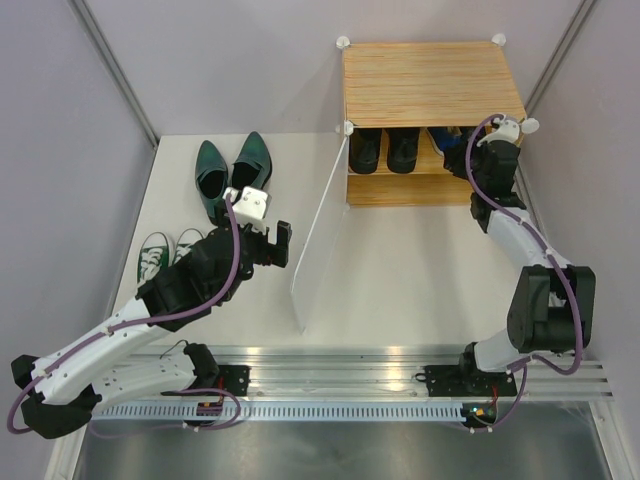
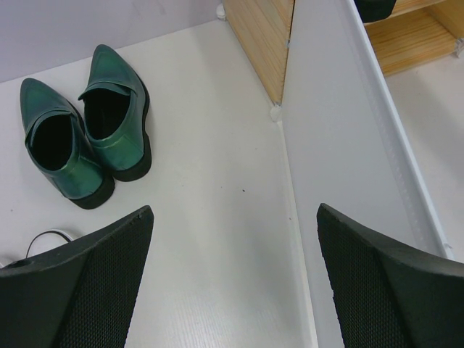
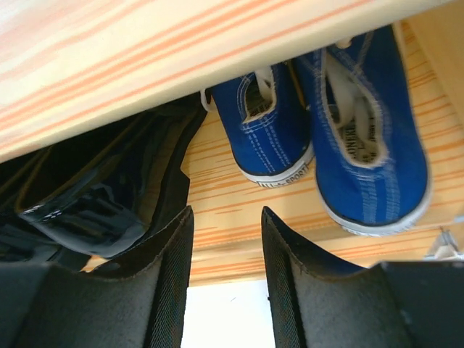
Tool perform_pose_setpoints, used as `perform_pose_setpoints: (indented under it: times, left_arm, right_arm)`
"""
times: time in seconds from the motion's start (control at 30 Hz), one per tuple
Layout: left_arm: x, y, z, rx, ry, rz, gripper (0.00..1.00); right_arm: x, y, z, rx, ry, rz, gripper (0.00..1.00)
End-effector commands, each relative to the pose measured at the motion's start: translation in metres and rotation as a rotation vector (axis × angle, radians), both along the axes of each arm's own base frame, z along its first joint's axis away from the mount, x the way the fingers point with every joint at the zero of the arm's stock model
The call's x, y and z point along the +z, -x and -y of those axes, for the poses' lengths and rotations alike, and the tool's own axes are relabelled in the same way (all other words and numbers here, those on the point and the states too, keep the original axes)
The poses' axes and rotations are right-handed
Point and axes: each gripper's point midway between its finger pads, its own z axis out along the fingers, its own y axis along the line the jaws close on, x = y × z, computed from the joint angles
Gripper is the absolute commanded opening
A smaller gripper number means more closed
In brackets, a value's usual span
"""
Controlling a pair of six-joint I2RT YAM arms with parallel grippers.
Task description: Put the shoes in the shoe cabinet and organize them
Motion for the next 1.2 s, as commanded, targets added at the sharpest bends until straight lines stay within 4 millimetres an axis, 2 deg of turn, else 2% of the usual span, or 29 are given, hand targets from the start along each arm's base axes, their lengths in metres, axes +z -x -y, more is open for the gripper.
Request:
perform_pose_setpoints:
  times: [0.0, 0.03, 0.1, 0.5, 0.77, 0.97, 1.17]
  left_arm:
    - [0.010, 0.000, 0.000, -0.005, 0.027, 0.027, 0.95]
    - [0.010, 0.000, -0.001, -0.005, 0.028, 0.028, 0.95]
    - [0.010, 0.000, -0.001, -0.005, 0.027, 0.027, 0.95]
    - [0.010, -0.001, 0.000, -0.009, 0.027, 0.027, 0.95]
    - [0.008, -0.001, 0.001, -0.007, 0.021, 0.023, 0.95]
    - [0.005, -0.003, 0.002, -0.005, 0.010, 0.020, 0.96]
    - [0.003, -0.003, 0.002, -0.002, 0.003, 0.016, 0.96]
  right_arm:
    - [0.021, -0.024, -0.004, -0.031, 0.077, 0.087, 0.47]
    - [0.018, -0.026, -0.010, -0.042, 0.090, 0.090, 0.47]
    - [0.015, -0.031, -0.010, -0.085, 0.100, 0.109, 0.48]
    - [0.005, -0.041, 0.014, -0.311, 0.193, 0.124, 0.53]
    - [-0.013, -0.054, 0.018, -0.353, 0.210, 0.089, 0.59]
    - [-0.016, -0.067, 0.016, -0.347, 0.227, 0.106, 0.59]
    - [-0.008, -0.070, 0.014, -0.335, 0.255, 0.152, 0.58]
